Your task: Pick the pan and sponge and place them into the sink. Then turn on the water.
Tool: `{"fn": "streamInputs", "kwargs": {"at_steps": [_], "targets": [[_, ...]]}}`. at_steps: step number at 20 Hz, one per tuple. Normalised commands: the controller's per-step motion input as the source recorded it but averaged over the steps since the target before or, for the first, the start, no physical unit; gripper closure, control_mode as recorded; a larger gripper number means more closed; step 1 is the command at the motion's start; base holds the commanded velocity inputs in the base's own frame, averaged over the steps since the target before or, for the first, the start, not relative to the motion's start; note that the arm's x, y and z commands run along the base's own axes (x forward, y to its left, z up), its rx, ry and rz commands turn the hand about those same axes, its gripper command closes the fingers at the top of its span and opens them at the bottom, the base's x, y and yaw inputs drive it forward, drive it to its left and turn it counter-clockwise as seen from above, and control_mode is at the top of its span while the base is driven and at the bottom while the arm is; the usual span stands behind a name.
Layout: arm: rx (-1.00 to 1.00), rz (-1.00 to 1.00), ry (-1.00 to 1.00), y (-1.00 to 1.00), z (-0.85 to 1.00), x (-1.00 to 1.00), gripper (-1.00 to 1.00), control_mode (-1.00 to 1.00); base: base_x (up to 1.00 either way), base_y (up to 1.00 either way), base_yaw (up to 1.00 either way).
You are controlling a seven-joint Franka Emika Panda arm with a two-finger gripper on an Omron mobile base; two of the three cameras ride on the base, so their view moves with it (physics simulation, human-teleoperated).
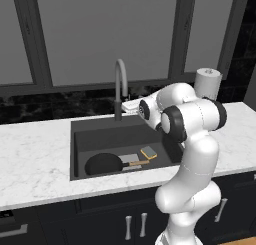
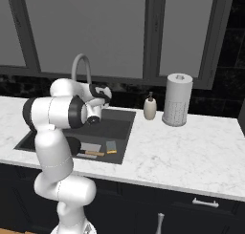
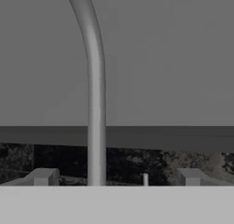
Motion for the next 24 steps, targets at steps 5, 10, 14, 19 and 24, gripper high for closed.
{"fn": "streamInputs", "kwargs": {"at_steps": [5, 10, 14, 19, 24], "targets": [[0.00, -0.03, 0.00, 0.00, 0.00, 0.12, -1.00, -1.00, 0.00, 0.00, 0.00], [0.00, -0.03, 0.00, 0.03, -0.01, 0.08, -1.00, -1.00, 0.00, 0.00, 0.00], [0.00, -0.03, 0.00, 0.01, 0.00, 0.18, -1.00, -1.00, 0.00, 0.00, 0.00], [0.00, -0.03, 0.00, 0.02, 0.00, 0.15, -1.00, -1.00, 0.00, 0.00, 0.00], [0.00, -0.03, 0.00, 0.13, -0.01, 0.05, -1.00, -1.00, 0.00, 0.00, 0.00]]}}
